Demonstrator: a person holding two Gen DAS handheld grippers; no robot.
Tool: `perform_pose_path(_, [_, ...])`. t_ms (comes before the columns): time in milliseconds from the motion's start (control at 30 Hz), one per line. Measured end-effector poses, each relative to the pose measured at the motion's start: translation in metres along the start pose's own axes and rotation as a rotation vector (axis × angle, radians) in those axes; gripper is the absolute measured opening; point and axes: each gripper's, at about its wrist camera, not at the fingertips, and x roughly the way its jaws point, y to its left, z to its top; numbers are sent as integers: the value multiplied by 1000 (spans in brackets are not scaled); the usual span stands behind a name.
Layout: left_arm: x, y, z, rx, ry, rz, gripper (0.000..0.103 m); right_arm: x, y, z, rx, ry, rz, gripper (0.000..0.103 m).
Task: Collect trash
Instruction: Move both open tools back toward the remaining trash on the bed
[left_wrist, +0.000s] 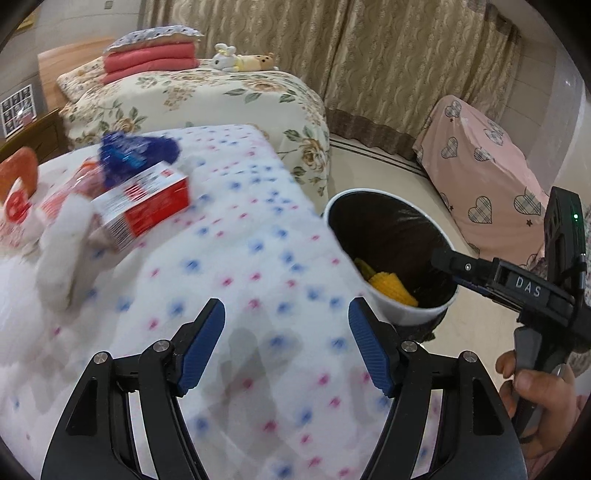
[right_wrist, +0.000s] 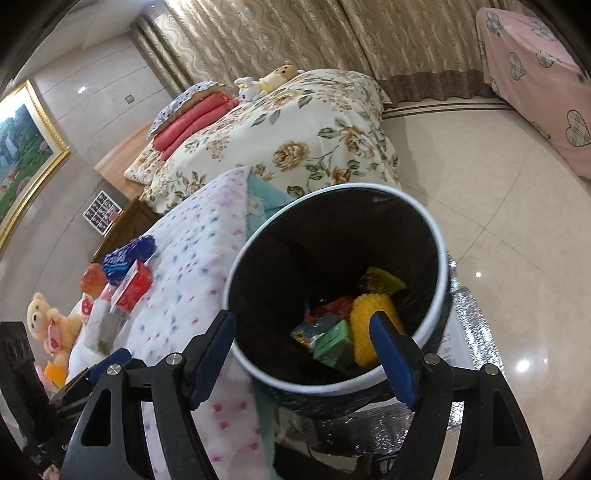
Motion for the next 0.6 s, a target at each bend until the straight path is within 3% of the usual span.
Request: perform_pose_path(600, [-48,68,-37,-129,-46,95,72,12,62,-26,-70,53,85,80])
